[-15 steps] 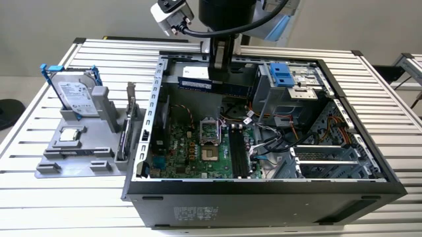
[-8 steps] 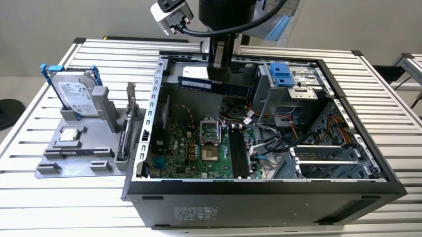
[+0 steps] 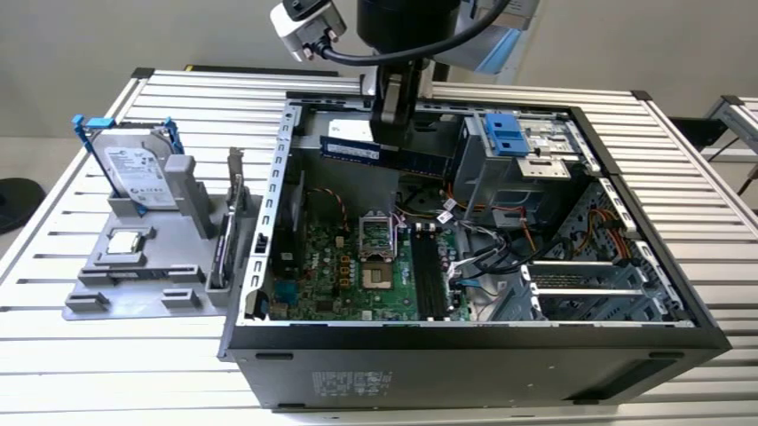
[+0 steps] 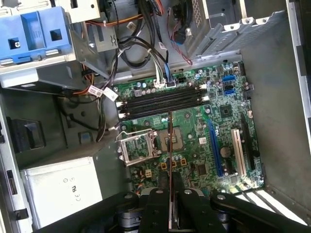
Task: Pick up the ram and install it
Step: 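Insert the ram into the slot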
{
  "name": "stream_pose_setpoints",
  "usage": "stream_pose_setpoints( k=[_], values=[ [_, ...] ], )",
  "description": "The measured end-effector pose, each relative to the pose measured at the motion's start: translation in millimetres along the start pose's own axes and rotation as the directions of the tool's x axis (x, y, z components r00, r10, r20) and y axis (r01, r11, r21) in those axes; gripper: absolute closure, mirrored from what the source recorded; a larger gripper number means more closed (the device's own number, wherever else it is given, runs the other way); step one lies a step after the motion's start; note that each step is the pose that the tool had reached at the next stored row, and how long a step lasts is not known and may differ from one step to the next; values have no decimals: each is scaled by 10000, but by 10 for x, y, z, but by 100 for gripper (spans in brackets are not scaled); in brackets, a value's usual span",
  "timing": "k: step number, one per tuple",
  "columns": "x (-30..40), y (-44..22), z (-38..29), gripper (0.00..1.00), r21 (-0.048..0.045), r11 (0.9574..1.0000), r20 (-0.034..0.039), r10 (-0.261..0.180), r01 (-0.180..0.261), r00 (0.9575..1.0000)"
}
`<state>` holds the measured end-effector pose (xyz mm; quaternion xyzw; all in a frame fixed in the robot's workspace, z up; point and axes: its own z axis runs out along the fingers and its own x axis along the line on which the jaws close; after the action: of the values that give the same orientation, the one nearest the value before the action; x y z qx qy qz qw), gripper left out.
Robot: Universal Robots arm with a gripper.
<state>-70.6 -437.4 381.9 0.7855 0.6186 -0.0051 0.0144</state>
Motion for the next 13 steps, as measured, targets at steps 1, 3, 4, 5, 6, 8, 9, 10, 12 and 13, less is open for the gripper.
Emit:
stream_pose_setpoints(
  k=[1,3,4,5,6,8,9,10,12,13],
  values=[
    [0,0,0,100,1,10000,1,34,-34,10000],
    [0,0,0,100,3,10000,3,98,-98,10000],
    [0,0,0,100,3,9999,3,129,-129,9999],
    [0,0,0,100,4,9999,4,159,-159,9999],
    [0,0,0,100,5,9998,3,191,-191,9998],
    [0,0,0,100,7,9997,5,255,-255,9997],
    [0,0,0,100,7,9996,5,283,-283,9996],
    [0,0,0,100,8,9995,5,316,-316,9995],
    [0,0,0,100,10,9993,7,381,-381,9993],
    [0,0,0,100,10,9991,7,421,-421,9991]
  ],
)
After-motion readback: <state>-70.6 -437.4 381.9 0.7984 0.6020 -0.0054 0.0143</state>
